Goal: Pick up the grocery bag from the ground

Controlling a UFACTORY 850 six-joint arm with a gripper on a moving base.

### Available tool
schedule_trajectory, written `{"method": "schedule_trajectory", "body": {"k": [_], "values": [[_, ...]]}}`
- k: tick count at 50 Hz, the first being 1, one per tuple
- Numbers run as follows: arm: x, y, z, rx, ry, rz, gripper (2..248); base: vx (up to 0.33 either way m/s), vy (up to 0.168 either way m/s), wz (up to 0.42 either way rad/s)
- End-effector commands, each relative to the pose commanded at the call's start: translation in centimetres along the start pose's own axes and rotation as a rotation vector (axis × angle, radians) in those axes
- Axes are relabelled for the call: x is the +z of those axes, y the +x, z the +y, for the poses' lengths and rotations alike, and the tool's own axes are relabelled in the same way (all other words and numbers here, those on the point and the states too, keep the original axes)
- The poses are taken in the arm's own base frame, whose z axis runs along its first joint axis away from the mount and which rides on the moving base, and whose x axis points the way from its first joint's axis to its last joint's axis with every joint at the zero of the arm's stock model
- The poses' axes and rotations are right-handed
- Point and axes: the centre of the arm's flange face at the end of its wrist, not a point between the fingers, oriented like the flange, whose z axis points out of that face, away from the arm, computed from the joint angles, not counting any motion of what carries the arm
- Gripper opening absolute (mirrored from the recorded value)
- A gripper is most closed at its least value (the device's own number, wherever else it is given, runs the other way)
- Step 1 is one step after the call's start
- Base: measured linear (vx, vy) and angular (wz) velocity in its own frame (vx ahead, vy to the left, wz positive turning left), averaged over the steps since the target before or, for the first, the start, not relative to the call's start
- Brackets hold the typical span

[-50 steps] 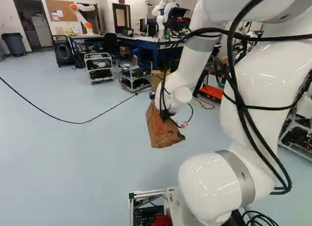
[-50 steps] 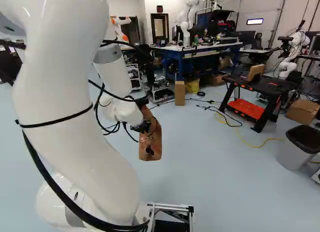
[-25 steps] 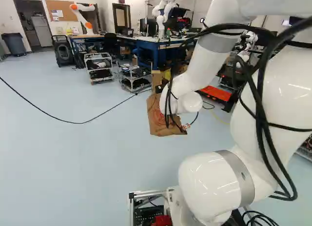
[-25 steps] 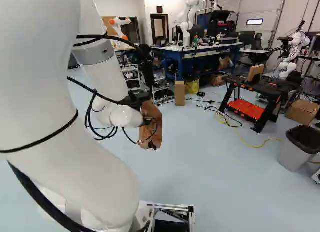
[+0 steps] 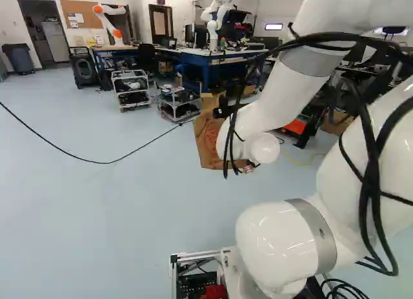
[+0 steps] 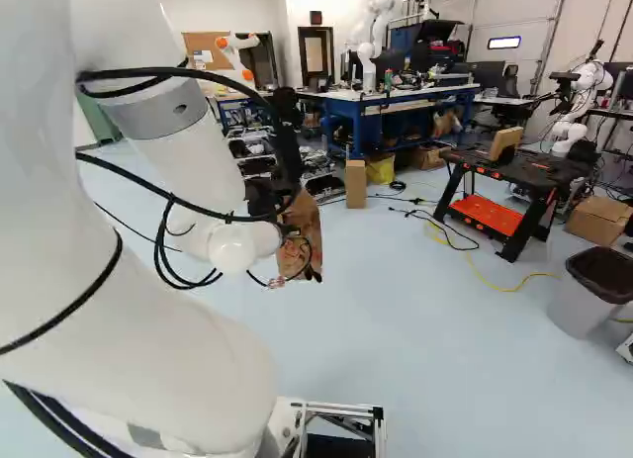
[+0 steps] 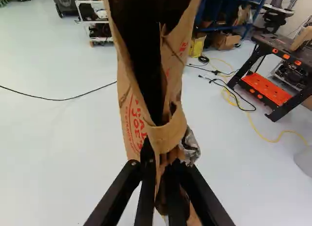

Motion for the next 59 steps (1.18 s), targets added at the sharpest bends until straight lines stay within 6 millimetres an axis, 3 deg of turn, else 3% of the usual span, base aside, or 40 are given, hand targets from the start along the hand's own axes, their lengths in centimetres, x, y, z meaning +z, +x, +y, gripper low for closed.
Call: {"method": "schedule_trajectory", "body": {"k": [28, 59], "values": [[-2.3, -0.3, 0.4, 0.056, -0.018, 0.127, 22, 0.0, 0.0, 0.0], [-2.8, -0.4, 0.5, 0.068, -0.021, 0.155, 22, 0.0, 0.0, 0.0]]}}
